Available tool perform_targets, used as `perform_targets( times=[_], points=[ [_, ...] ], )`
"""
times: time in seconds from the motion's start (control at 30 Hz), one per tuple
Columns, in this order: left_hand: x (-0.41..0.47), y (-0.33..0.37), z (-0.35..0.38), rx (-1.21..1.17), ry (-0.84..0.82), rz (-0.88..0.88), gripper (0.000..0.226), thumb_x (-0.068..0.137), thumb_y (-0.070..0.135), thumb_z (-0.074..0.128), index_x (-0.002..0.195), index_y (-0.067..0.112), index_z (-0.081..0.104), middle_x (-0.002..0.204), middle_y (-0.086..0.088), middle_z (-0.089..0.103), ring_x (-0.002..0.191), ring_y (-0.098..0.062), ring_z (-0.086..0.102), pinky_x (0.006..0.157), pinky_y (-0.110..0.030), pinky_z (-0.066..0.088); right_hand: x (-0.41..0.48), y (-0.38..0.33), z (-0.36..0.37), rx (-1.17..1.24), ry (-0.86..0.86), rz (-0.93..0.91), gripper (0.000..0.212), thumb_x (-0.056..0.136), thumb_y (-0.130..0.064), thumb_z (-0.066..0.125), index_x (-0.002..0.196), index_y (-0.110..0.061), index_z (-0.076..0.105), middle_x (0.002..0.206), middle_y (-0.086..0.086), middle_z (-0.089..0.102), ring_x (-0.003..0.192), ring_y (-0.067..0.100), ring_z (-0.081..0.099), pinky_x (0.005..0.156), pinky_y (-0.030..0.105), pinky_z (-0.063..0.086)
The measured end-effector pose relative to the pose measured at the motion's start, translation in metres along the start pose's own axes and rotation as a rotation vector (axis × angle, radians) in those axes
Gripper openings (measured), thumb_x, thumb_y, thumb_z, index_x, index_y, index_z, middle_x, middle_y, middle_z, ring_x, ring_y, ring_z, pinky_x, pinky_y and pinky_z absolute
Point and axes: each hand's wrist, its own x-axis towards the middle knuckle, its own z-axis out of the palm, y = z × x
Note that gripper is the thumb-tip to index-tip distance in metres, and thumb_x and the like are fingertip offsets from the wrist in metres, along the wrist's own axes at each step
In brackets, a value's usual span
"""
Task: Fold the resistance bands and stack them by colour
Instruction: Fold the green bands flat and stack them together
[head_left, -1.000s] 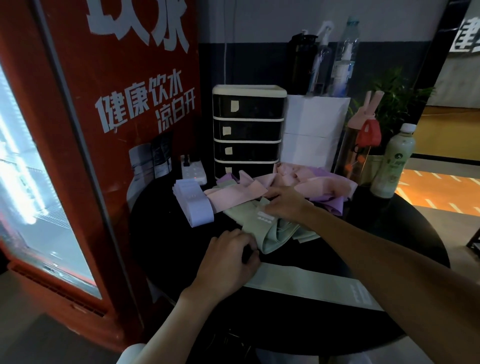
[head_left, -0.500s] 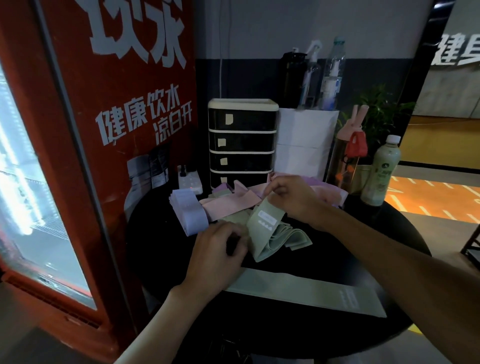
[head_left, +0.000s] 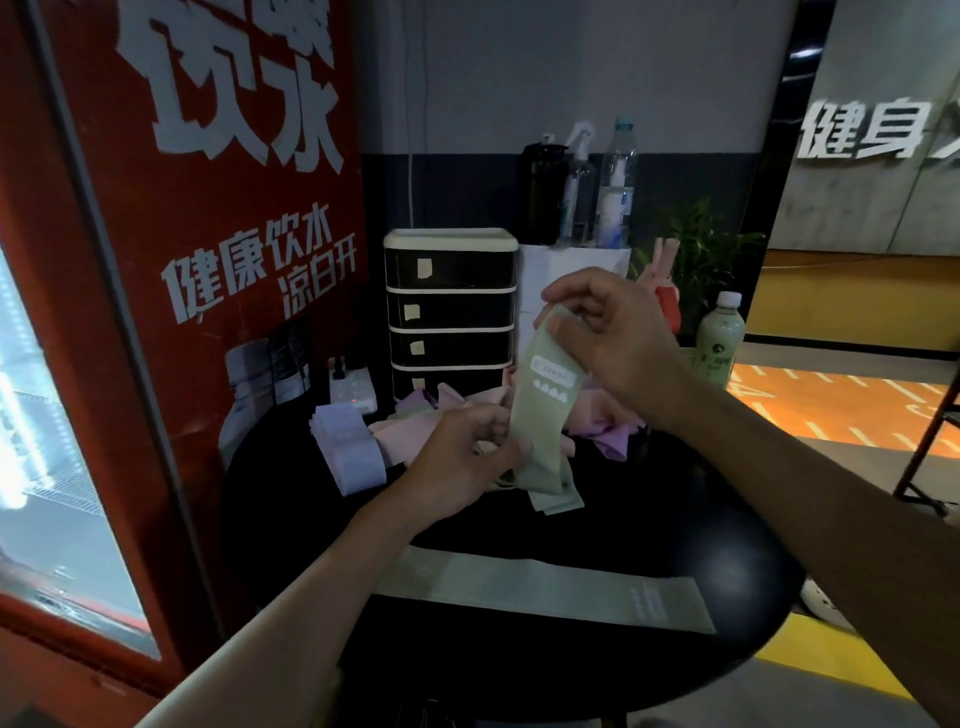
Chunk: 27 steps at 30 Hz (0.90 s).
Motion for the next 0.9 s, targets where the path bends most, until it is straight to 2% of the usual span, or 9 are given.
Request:
perform_targets(
  times=[0.17,0.27,0.33,0.47,0.53,0.63,0.73,0.8,0.9],
  points=[
    [0.003,0.006,0.002,0.0,0.035,0.003,0.017,0.097,0.007,0.057,0.087,-0.005,0.063,0.094,-0.026,0.068,0.083,-0.018,0.062,0.076,-0.033,0.049,0.0,0.006,-0.025,-0.084,0.1,-0.003,0.02,0.091,0.001,0.059,0.097,-0.018,0.062,0.095,0.004,0.07,0.089,0.012,0.067,0.08,0.02,0.054],
    [0.003,0.013,-0.005,0.053,0.056,0.011,0.02,0.1,0.012,0.054,0.093,-0.006,0.061,0.085,-0.011,0.068,0.078,-0.011,0.06,0.07,-0.027,0.046,-0.004,0.018,-0.034,-0.093,0.166,0.034,0.017,0.091,0.003,0.059,0.098,-0.012,0.062,0.092,0.007,0.07,0.083,0.011,0.065,0.076,0.018,0.054],
    [0.003,0.018,-0.011,0.085,0.045,0.01,0.016,0.099,0.012,0.056,0.096,-0.001,0.064,0.084,-0.002,0.07,0.075,-0.006,0.062,0.067,-0.021,0.046,-0.005,0.024,-0.038,-0.085,0.218,0.058,0.014,0.091,0.004,0.058,0.098,-0.008,0.062,0.092,0.009,0.069,0.078,0.004,0.064,0.072,0.014,0.053],
    [-0.002,0.015,-0.022,0.122,-0.08,-0.059,0.015,0.097,0.011,0.06,0.106,0.002,0.068,0.094,-0.002,0.074,0.087,-0.013,0.07,0.075,-0.03,0.055,-0.004,0.029,-0.043,-0.105,0.317,0.052,0.012,0.091,0.004,0.058,0.098,-0.004,0.063,0.086,-0.001,0.065,0.071,-0.01,0.062,0.066,0.008,0.049],
    [-0.008,0.011,-0.025,0.165,-0.142,-0.1,0.012,0.096,0.011,0.06,0.089,0.006,0.069,0.084,0.002,0.074,0.078,-0.009,0.068,0.069,-0.03,0.055,-0.004,0.031,-0.047,-0.103,0.343,0.047,0.013,0.091,0.005,0.058,0.1,-0.002,0.064,0.085,-0.006,0.064,0.072,-0.009,0.063,0.067,0.009,0.05],
    [-0.017,0.006,-0.03,0.218,-0.216,-0.16,0.03,0.099,0.012,0.057,0.069,0.012,0.058,0.058,0.016,0.06,0.055,0.005,0.052,0.056,-0.013,0.04,-0.008,0.037,-0.051,-0.11,0.355,0.048,0.012,0.09,0.004,0.058,0.099,-0.001,0.064,0.086,-0.005,0.065,0.074,-0.006,0.064,0.069,0.012,0.052],
    [-0.022,-0.001,-0.042,0.253,-0.247,-0.207,0.034,0.1,0.021,0.056,0.077,-0.004,0.057,0.065,0.001,0.056,0.058,-0.007,0.049,0.059,-0.023,0.04,-0.016,0.044,-0.053,-0.103,0.357,0.083,0.011,0.09,0.004,0.059,0.097,-0.004,0.064,0.087,0.001,0.066,0.072,-0.005,0.064,0.066,0.011,0.051],
    [-0.025,-0.004,-0.049,0.265,-0.245,-0.221,0.033,0.1,0.024,0.054,0.081,-0.002,0.056,0.067,-0.002,0.052,0.059,-0.009,0.046,0.06,-0.027,0.037,-0.023,0.049,-0.052,-0.109,0.364,0.13,0.012,0.089,0.003,0.059,0.097,-0.006,0.064,0.086,0.0,0.066,0.069,-0.004,0.062,0.063,0.01,0.05],
    [-0.03,-0.007,-0.059,0.217,-0.257,-0.235,0.017,0.1,0.022,0.057,0.098,0.006,0.06,0.088,-0.005,0.073,0.079,-0.017,0.067,0.074,-0.036,0.05,-0.035,0.056,-0.052,-0.115,0.378,0.189,0.014,0.089,0.002,0.059,0.097,-0.008,0.065,0.085,-0.001,0.066,0.069,-0.001,0.062,0.063,0.012,0.051]
  ],
)
